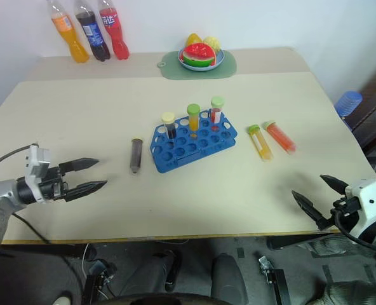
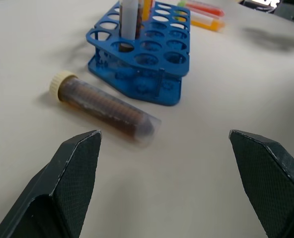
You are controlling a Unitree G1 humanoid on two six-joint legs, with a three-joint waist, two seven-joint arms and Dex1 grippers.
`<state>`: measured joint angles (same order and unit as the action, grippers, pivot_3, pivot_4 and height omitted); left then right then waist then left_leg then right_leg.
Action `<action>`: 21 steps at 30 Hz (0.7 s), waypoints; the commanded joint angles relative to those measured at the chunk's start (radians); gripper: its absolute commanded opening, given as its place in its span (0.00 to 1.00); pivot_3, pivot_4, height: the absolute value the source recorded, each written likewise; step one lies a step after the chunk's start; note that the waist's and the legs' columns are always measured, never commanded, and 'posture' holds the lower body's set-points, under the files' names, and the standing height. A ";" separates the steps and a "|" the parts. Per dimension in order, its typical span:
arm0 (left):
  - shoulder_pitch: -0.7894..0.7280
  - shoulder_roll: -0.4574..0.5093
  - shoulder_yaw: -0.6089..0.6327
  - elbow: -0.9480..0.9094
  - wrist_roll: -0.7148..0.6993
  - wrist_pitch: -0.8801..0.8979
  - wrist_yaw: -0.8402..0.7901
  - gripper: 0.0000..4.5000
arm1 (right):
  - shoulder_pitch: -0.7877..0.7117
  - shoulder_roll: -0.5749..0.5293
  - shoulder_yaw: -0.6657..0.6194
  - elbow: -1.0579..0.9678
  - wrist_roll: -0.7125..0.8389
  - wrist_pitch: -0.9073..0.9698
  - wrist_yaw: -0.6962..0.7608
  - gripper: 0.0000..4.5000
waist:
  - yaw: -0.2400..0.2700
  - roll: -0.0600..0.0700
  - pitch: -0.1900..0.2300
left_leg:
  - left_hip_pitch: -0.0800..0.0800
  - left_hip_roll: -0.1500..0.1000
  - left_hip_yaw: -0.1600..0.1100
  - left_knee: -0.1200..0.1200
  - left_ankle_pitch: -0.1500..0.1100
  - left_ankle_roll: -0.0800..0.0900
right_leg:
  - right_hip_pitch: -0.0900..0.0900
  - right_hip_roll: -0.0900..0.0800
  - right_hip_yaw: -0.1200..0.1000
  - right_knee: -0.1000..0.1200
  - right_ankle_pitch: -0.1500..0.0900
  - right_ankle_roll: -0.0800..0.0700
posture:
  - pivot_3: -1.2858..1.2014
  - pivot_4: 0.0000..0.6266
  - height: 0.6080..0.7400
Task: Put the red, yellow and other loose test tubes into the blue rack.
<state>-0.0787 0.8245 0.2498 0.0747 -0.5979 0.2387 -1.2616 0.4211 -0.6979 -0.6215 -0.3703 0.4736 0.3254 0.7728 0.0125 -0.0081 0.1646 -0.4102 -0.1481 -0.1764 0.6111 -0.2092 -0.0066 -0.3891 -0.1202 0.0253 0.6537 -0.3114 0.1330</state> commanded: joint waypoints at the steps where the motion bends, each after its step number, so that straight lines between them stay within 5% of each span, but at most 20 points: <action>1: -0.021 0.009 0.023 0.005 0.005 -0.010 -0.009 0.94 | -0.014 -0.020 -0.031 -0.032 0.012 0.011 -0.004 1.00 | 0.001 0.000 0.000 | 0.000 0.000 0.000 0.000 0.000 0.000 | 0.000 0.000 0.000 -0.001 0.000 0.000 | 0.52 0.24 1.00; 12: -0.091 -0.026 -0.029 -0.048 -0.002 0.004 -0.040 0.94 | -0.161 -0.081 0.021 0.090 0.010 0.014 0.042 1.00 | -0.001 0.001 0.001 | 0.000 0.000 0.002 0.000 -0.001 0.001 | 0.000 0.000 0.000 -0.003 0.001 0.000 | 0.52 0.24 1.00; 21: -0.119 -0.050 -0.125 -0.159 -0.001 0.042 -0.063 0.94 | -0.801 -0.320 0.390 0.602 -0.141 0.256 0.114 1.00 | -0.012 0.004 0.003 | -0.002 0.002 0.005 -0.001 -0.001 0.002 | 0.001 0.001 0.001 -0.003 0.002 0.000 | 0.52 0.24 1.00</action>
<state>-0.1856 0.7724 0.1226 -0.0436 -0.5802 0.2721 -1.3256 -0.3322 -0.9895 -0.2736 0.1835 0.3633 0.5504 0.8612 0.0006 -0.0040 0.1675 -0.4128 -0.1458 -0.1715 0.6104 -0.2099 -0.0050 -0.3891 -0.1192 0.0260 0.6508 -0.3086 0.1347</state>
